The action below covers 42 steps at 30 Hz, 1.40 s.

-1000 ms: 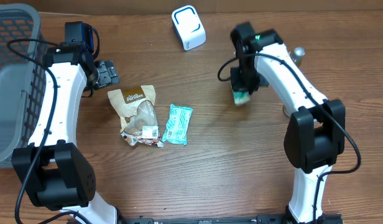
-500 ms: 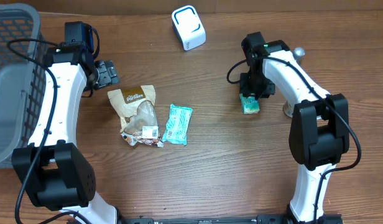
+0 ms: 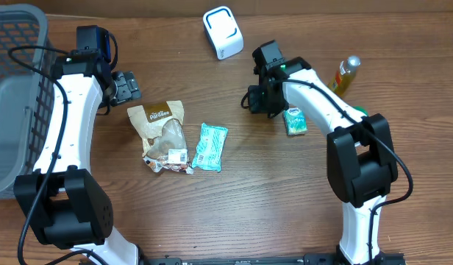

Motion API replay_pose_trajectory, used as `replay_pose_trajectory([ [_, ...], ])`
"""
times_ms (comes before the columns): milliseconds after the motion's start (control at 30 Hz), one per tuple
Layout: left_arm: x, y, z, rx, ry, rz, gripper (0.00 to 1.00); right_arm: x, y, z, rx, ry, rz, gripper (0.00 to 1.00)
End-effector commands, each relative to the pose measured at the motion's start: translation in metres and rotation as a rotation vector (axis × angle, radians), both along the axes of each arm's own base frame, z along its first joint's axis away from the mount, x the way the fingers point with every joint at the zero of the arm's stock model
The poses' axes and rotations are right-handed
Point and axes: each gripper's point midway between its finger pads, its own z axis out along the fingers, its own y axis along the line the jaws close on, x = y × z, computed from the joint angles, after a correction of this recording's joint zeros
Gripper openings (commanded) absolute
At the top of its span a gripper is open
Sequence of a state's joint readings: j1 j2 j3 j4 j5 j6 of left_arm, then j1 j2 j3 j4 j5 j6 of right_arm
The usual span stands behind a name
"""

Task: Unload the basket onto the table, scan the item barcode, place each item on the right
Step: 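Open the right gripper and raise it off the tissue pack, then move the right gripper over the green wet-wipes pack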

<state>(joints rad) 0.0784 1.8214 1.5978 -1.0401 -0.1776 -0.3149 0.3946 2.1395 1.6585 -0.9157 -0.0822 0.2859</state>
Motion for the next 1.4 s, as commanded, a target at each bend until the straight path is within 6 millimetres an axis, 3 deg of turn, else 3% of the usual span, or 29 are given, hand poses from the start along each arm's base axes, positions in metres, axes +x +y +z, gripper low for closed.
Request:
replay_pose_trajectory([
  [0, 0.002, -0.001, 0.010, 0.015, -0.024, -0.008, 1.00, -0.007, -0.007, -0.014, -0.019, 0.033, -0.037, 0.34],
  [200, 0.002, -0.001, 0.010, 0.015, -0.024, -0.007, 1.00, -0.015, -0.035, -0.021, -0.160, 0.058, -0.064, 0.37],
  [333, 0.002, -0.001, 0.010, 0.015, -0.024, -0.008, 1.00, -0.027, -0.067, -0.022, -0.281, 0.108, -0.093, 0.39],
  [533, 0.002, -0.001, 0.010, 0.015, -0.024, -0.008, 0.99, -0.034, -0.096, -0.022, -0.276, 0.180, -0.155, 0.40],
  [733, 0.002, -0.001, 0.010, 0.015, -0.024, -0.008, 1.00, -0.038, -0.050, -0.021, -0.022, 0.236, -0.126, 0.45],
  [833, 0.002, -0.001, 0.010, 0.015, -0.024, -0.008, 1.00, -0.040, -0.018, -0.016, 0.097, 0.245, -0.080, 0.46],
  [1000, 0.002, -0.001, 0.010, 0.015, -0.024, -0.008, 1.00, -0.044, 0.053, -0.002, 0.298, 0.211, 0.055, 0.50],
  [1133, 0.002, -0.001, 0.010, 0.015, -0.024, -0.007, 0.99, -0.053, 0.089, 0.001, 0.323, 0.168, 0.144, 0.51],
  [1200, 0.002, -0.001, 0.010, 0.015, -0.024, -0.008, 1.00, -0.059, 0.097, -0.001, 0.298, 0.159, 0.169, 0.52],
  [1367, 0.002, -0.001, 0.010, 0.015, -0.024, -0.008, 1.00, -0.076, 0.118, -0.007, 0.211, 0.127, 0.226, 0.65],
])
